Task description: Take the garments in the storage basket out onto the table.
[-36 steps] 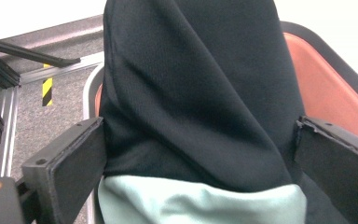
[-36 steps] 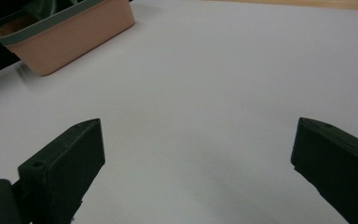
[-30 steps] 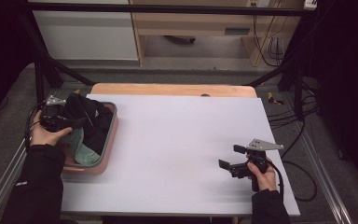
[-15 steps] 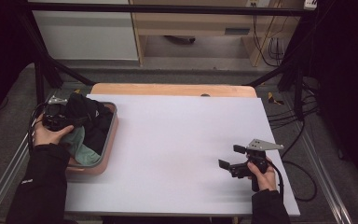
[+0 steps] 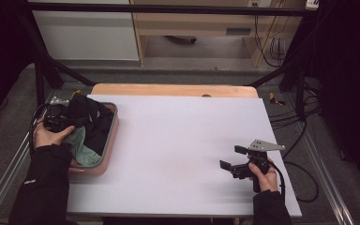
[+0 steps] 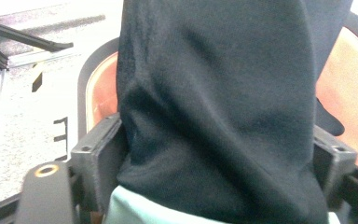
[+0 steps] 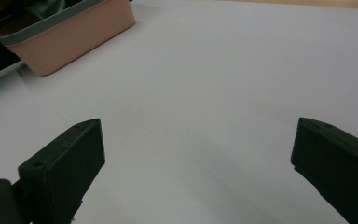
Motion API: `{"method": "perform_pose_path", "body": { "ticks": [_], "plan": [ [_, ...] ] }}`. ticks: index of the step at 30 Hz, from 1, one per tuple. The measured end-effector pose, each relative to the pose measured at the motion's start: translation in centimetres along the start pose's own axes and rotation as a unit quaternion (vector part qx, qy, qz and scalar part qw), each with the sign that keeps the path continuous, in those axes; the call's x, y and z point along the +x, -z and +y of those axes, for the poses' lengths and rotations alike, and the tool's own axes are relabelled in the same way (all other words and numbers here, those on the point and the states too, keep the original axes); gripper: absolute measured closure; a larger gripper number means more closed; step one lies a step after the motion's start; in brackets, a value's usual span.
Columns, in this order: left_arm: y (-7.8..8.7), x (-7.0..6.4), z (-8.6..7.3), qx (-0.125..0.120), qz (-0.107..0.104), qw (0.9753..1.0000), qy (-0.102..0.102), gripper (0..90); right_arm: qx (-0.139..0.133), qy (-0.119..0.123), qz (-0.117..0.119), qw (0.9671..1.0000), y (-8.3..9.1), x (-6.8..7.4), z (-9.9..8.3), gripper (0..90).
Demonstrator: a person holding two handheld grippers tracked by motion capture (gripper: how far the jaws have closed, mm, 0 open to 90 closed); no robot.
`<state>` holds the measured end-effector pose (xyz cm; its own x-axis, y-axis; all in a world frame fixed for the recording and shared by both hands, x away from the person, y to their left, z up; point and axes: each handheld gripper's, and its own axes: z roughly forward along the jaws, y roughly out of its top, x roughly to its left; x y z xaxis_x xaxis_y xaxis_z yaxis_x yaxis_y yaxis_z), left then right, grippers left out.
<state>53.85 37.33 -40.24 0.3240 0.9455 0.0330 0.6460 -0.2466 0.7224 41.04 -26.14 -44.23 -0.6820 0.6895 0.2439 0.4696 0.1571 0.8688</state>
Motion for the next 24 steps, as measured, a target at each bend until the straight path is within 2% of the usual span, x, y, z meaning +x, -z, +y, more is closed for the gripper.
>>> {"method": "perform_pose_path", "body": {
  "ticks": [5, 11, 12, 13, 24],
  "plan": [
    [0.2, -0.2, 0.0, 0.005, 0.005, 0.9999, -0.011, 32.6, 0.000, 0.001, 0.000, 1.0000, 0.0, 0.0, 0.0, 3.3],
    [0.7, -0.4, -0.1, 0.006, 0.009, 0.9999, -0.010, 41.9, 0.000, 0.001, -0.001, 1.0000, 0.1, 0.0, 0.0, 3.3],
    [1.0, -0.5, -0.2, 0.006, 0.013, 0.9999, -0.008, 50.1, 0.000, 0.000, 0.000, 1.0000, 0.0, 0.0, 0.0, 3.4],
    [1.1, -0.5, -0.2, 0.007, 0.013, 0.9999, -0.004, 54.2, 0.000, 0.001, 0.000, 1.0000, 0.0, 0.0, 0.0, 3.3],
    [1.8, -1.1, 0.0, 0.012, 0.014, 0.9998, -0.012, 63.2, 0.000, 0.001, -0.001, 1.0000, 0.1, 0.0, 0.0, 3.5]
  ]
}}
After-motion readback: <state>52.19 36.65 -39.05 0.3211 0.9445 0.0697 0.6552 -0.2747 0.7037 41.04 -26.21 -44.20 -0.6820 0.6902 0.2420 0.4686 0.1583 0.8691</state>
